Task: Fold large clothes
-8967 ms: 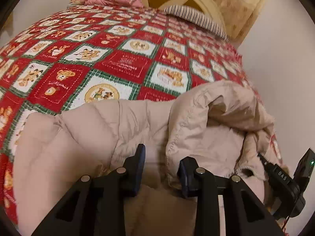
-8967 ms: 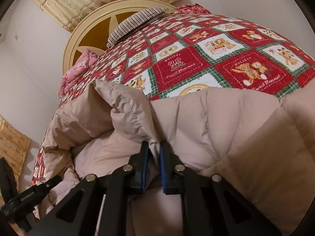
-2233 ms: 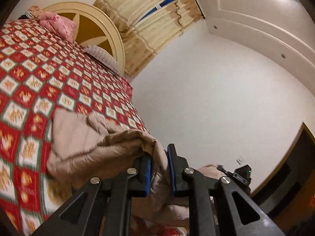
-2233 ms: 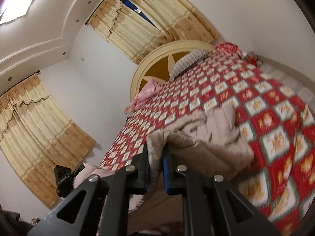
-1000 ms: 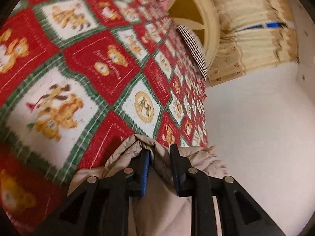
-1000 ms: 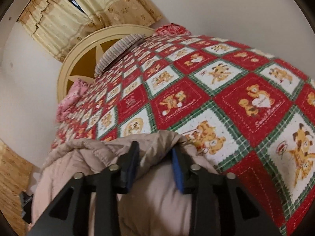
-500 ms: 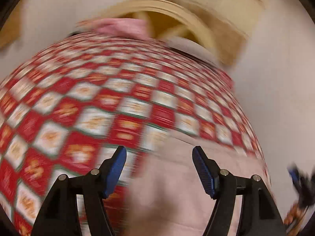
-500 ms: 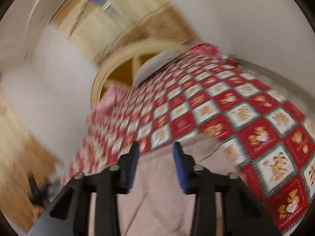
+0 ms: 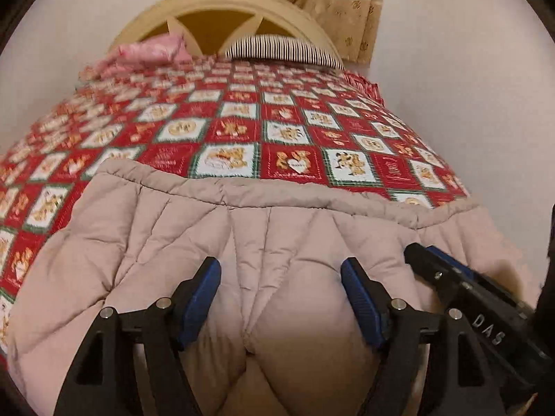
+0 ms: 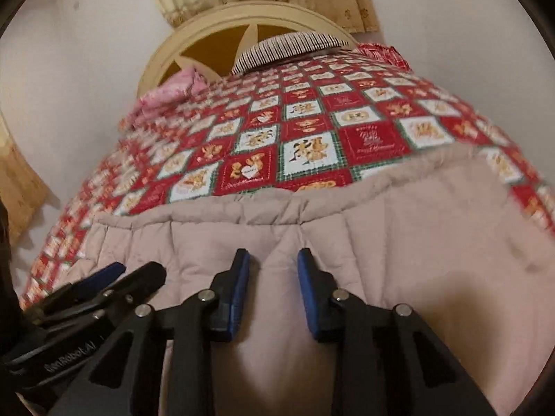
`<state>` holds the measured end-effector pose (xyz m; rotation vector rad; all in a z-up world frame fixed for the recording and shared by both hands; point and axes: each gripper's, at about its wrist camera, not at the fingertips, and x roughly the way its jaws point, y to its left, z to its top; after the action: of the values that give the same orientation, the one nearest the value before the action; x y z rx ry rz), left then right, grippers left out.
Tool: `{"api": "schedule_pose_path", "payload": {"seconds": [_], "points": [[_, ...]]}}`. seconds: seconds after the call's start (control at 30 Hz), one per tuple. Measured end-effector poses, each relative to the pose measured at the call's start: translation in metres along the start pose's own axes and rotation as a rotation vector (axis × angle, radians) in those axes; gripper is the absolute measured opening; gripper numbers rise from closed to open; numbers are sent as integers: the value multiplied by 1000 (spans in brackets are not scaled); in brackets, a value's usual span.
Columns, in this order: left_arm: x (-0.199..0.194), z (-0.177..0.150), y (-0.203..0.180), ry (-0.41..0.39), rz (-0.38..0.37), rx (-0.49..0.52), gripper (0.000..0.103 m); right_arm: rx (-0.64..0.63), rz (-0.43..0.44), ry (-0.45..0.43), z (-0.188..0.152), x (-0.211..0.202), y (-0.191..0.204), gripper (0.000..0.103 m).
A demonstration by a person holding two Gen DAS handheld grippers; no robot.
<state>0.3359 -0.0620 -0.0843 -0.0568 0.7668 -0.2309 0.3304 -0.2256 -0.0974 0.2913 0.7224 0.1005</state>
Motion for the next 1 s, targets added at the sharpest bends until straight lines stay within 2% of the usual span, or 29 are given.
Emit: {"api": "schedule_pose_path", "payload": {"seconds": [0.13, 0.37, 0.53, 0.6, 0.67, 0.77, 0.8, 0.87, 0.9, 0.93, 0.97, 1.0], "points": [[9, -8, -13, -41, 97, 59, 75, -42, -43, -2, -7, 11, 6, 31], [28, -10, -10, -1, 103, 54, 76, -33, -61, 43, -4, 27, 2, 30], [34, -12, -13, 19, 127, 72, 78, -9, -39, 109, 5, 16, 2, 30], [35, -12, -14, 22, 129, 73, 78, 8, -4, 48, 13, -9, -2, 32], [35, -12, -14, 21, 129, 74, 78, -29, -45, -14, 25, -38, -9, 35], [35, -12, -14, 21, 134, 78, 78, -87, -264, -38, 39, -56, -37, 44], [35, -12, -15, 22, 135, 79, 78, -78, -346, -21, 41, -54, -57, 44], [36, -12, -15, 22, 135, 84, 79, -36, -429, 40, 39, -42, -90, 46], [36, -12, -16, 21, 136, 87, 79, 9, -442, 79, 33, -33, -111, 46], [36, -12, -17, 20, 138, 91, 80, 54, -407, 88, 27, -27, -125, 46], [36, -12, -17, 20, 139, 92, 80, 121, -337, 62, 19, -24, -141, 47], [36, -12, -17, 20, 139, 93, 80, 154, -311, 45, 17, -24, -148, 47]]}}
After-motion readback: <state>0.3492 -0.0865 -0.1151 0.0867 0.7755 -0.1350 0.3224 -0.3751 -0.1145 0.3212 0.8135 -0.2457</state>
